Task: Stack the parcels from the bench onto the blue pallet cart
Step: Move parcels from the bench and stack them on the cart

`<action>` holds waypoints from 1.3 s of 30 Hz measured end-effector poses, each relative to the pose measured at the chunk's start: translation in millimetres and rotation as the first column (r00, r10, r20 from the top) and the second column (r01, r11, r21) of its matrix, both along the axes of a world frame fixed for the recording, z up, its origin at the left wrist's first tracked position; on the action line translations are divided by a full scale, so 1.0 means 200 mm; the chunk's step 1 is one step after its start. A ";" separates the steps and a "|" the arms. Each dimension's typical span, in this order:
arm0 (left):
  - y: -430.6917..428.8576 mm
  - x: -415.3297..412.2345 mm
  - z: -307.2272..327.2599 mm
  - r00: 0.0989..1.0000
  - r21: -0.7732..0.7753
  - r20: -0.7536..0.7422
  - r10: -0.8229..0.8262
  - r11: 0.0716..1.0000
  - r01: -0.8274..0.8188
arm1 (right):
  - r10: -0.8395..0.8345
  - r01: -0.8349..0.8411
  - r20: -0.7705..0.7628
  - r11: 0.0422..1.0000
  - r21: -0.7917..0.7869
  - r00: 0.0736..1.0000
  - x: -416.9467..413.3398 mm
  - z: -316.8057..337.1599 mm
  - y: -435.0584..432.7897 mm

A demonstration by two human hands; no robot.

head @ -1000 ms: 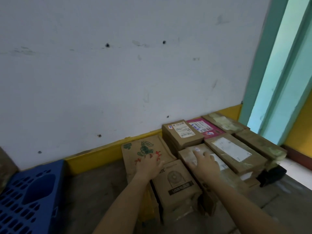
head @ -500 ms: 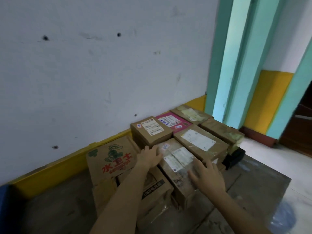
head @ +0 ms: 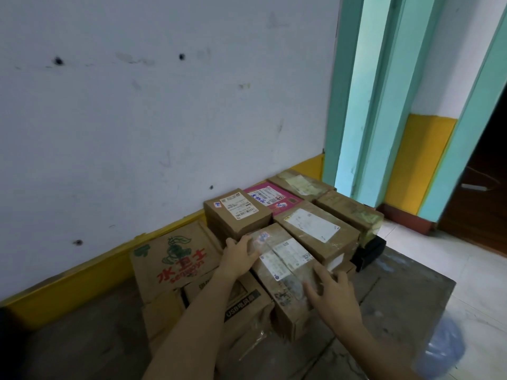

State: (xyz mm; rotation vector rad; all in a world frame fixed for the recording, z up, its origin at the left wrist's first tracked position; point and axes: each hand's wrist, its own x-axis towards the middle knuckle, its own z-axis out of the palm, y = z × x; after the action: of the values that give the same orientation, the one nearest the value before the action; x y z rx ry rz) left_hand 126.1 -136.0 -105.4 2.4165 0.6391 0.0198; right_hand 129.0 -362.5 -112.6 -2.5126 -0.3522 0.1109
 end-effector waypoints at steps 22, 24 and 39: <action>0.05 -0.27 0.51 0.953 0.015 0.291 0.090 0.995 -0.098 | 0.083 -0.083 0.198 0.997 -0.008 0.977 -0.22 0.61 0.03; 0.14 -0.39 0.57 0.944 0.027 0.299 0.142 0.987 -0.157 | 0.144 -0.142 0.232 0.989 -0.026 0.962 -0.26 0.65 0.13; 0.75 -1.63 0.67 0.808 0.137 0.157 0.568 0.798 -0.587 | 0.646 -0.659 0.144 0.750 0.064 0.750 -1.05 0.62 0.93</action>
State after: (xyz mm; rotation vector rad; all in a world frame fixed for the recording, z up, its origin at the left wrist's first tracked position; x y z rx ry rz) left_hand -199.2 15.0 27.7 2.2651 1.3550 0.4813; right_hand -81.8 -175.7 11.3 -2.1735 -1.2504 0.2167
